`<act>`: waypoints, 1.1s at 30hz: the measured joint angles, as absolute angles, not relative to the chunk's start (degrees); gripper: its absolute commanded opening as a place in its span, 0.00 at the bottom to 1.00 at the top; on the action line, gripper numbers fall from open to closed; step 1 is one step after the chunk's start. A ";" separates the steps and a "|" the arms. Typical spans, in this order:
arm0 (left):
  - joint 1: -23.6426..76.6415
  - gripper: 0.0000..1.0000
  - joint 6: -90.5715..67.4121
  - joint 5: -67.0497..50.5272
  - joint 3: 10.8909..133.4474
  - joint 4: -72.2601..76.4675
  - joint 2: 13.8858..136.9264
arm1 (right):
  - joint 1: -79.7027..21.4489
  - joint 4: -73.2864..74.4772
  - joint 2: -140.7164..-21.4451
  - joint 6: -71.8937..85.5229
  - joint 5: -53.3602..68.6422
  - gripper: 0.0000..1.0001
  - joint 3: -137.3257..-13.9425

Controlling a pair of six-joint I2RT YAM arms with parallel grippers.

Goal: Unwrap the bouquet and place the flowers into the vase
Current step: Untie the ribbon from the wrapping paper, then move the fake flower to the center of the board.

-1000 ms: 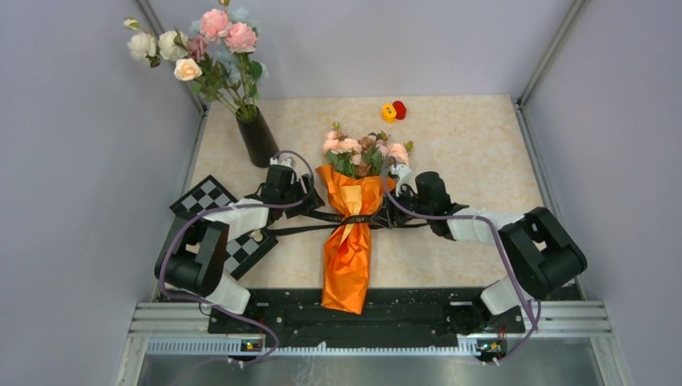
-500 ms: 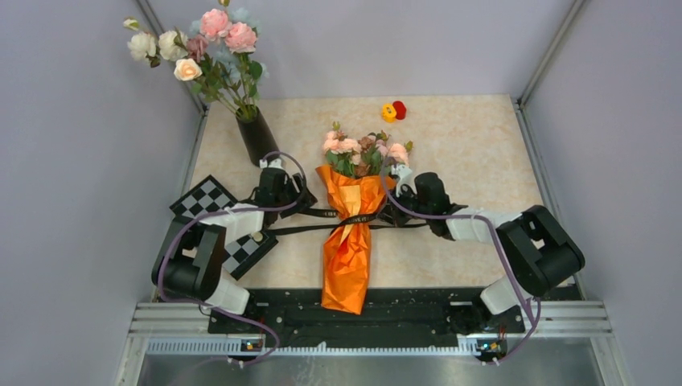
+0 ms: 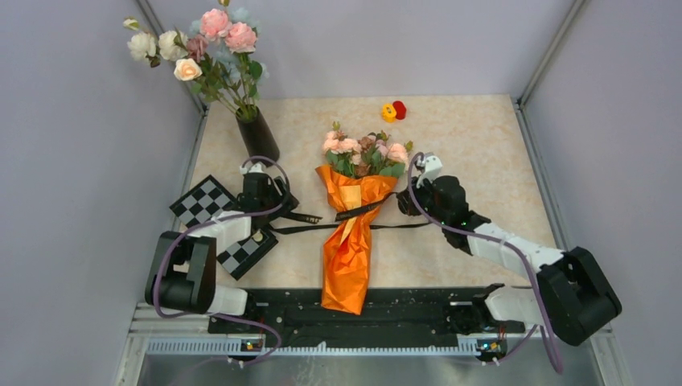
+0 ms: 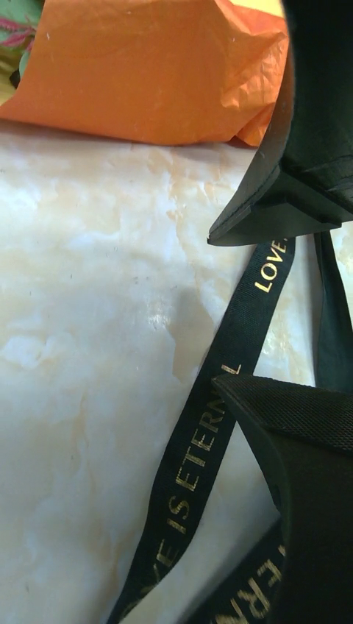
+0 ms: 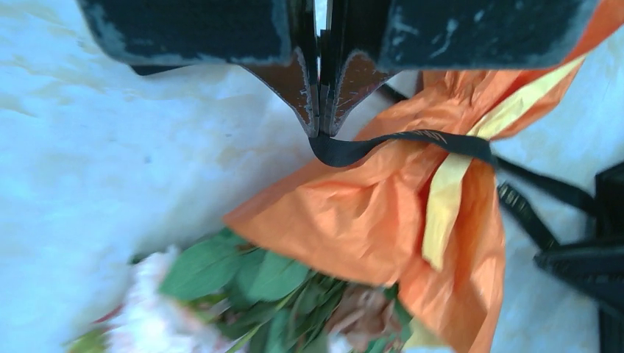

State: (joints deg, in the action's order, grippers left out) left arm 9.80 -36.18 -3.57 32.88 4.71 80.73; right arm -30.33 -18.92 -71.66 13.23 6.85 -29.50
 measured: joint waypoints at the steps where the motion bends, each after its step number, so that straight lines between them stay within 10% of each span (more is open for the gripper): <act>1: 9.45 0.68 -35.94 -3.55 32.80 4.27 80.38 | -30.24 -18.46 -69.91 13.34 4.43 0.00 -29.50; 24: 8.75 0.73 -31.40 -8.21 33.01 -10.13 67.20 | -11.07 -4.43 -51.99 24.25 -22.28 0.00 -26.65; 26: 9.93 0.74 -31.29 -8.88 33.01 -11.22 66.30 | -11.07 -3.84 -51.99 24.56 -24.84 0.17 -26.65; 29: 12.99 0.77 -31.29 -10.37 33.01 -12.43 65.21 | -11.07 -3.42 -52.49 24.84 -27.53 0.74 -26.65; 33: 16.71 0.80 -31.90 -12.88 33.01 -13.85 63.86 | -11.07 -2.96 -55.11 24.56 -27.33 0.78 -26.65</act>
